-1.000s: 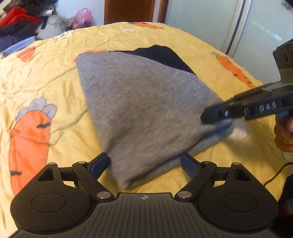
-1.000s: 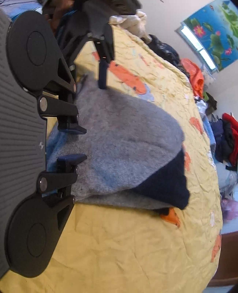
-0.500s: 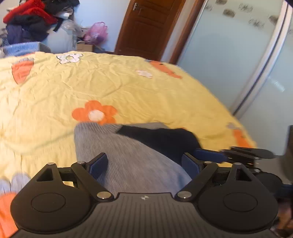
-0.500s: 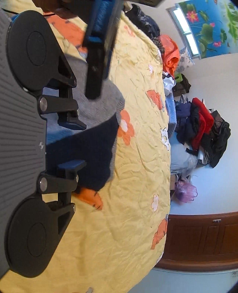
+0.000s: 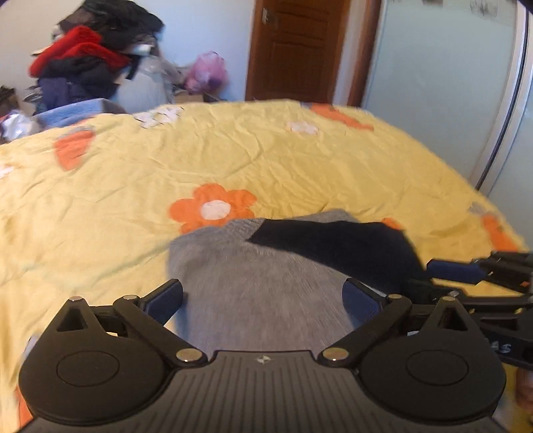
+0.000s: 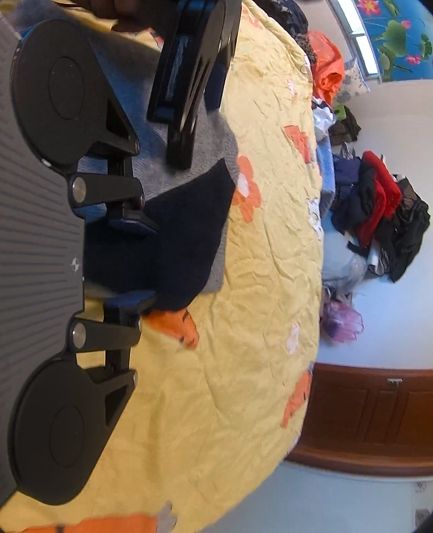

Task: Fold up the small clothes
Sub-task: 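Press and smooth the folded sweater with both open grippers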

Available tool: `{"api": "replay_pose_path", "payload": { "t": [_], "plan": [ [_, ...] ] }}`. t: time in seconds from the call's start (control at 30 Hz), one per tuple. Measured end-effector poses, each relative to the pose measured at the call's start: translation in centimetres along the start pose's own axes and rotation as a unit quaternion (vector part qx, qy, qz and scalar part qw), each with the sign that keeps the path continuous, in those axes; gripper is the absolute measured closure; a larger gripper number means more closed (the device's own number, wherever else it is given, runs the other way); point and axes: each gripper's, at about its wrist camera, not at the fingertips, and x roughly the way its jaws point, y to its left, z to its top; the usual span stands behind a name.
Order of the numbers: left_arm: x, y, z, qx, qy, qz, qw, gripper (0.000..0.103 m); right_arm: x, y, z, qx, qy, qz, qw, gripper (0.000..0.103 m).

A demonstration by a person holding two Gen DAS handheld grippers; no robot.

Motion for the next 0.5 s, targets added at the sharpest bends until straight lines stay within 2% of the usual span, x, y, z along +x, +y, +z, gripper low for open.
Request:
{"api": "replay_pose_path", "payload": {
  "t": [0.1, 0.23, 0.37, 0.43, 0.5],
  "plan": [
    [-3.3, -0.9, -2.6, -0.022, 0.004, -0.007, 0.9997, 0.0, -2.2, 0.9, -1.6, -0.008, -0.004, -0.001, 1.0, 0.06],
    [-6.0, -2.6, -6.4, -0.023, 0.003, -0.015, 0.9996, 0.0, -4.5, 2.6, -4.0, -0.023, -0.011, 0.001, 1.0, 0.06],
    [-4.9, -3.8, -9.9, 0.01, 0.052, 0.004, 0.9986, 0.0, -4.1, 3.6, -6.2, -0.04, 0.024, -0.005, 0.999, 0.06],
    [-4.8, -4.1, -11.0, 0.038, 0.032, 0.011, 0.9987, 0.0, -4.2, 3.4, -6.7, -0.041, 0.015, 0.0, 0.999, 0.059],
    [-5.1, -3.3, -10.7, 0.021, 0.043, 0.008, 0.9988, 0.0, -4.8, 3.2, -6.3, -0.027, 0.021, 0.002, 0.999, 0.058]
  ]
}}
